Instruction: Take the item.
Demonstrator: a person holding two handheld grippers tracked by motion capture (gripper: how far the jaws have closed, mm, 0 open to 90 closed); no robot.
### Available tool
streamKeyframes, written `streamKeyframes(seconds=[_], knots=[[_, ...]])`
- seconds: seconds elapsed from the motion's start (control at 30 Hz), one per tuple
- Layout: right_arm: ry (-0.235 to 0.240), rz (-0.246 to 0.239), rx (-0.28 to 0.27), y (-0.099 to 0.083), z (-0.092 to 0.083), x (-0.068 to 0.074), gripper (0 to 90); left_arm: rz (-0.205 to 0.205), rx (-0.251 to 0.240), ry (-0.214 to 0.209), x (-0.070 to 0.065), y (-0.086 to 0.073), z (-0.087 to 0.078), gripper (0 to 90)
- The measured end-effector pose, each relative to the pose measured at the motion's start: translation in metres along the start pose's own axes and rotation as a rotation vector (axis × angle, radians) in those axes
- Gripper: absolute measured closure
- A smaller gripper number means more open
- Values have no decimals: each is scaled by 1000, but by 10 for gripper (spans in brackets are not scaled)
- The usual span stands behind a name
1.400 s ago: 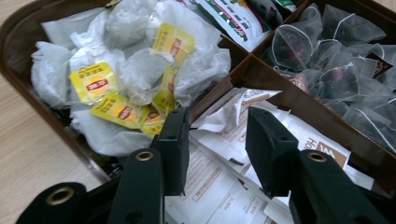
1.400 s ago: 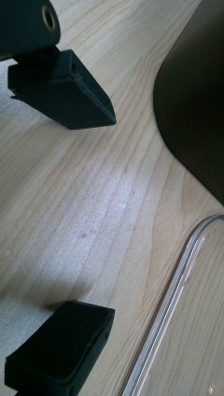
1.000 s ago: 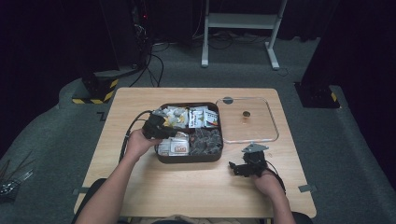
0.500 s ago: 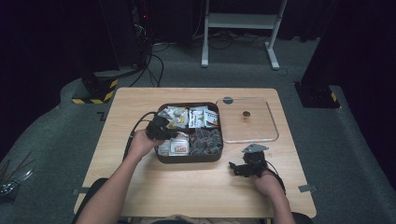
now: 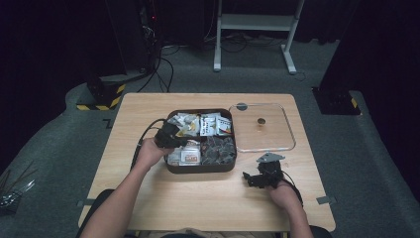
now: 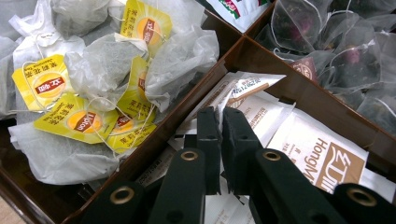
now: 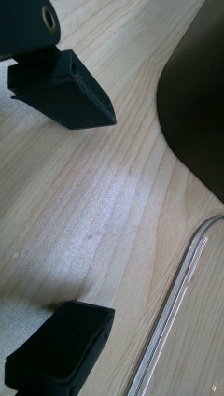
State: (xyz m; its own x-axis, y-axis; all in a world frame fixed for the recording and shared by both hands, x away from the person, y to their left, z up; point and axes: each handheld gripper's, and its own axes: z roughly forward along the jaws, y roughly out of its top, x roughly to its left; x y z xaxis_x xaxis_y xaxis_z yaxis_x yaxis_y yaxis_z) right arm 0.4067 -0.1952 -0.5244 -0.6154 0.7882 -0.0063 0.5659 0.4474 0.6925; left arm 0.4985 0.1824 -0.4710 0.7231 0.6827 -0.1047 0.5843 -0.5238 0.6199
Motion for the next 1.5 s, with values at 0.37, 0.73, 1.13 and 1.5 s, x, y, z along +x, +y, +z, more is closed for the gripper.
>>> streamKeyframes(seconds=[0.37, 0.73, 1.13, 1.5], knots=[[1, 0, 0, 0, 0, 0, 78, -12, -38, -27, -1, 0, -11, 875], [3, -3, 0, 0, 0, 0, 77, -32, -71, -36, 2, -4, -27, 876], [13, -13, 0, 1, 2, -1, 77, -54, -93, -25, 5, -13, -40, 876], [21, -25, 0, 2, 2, -3, 77, -75, -114, -24, 10, -18, -51, 876]])
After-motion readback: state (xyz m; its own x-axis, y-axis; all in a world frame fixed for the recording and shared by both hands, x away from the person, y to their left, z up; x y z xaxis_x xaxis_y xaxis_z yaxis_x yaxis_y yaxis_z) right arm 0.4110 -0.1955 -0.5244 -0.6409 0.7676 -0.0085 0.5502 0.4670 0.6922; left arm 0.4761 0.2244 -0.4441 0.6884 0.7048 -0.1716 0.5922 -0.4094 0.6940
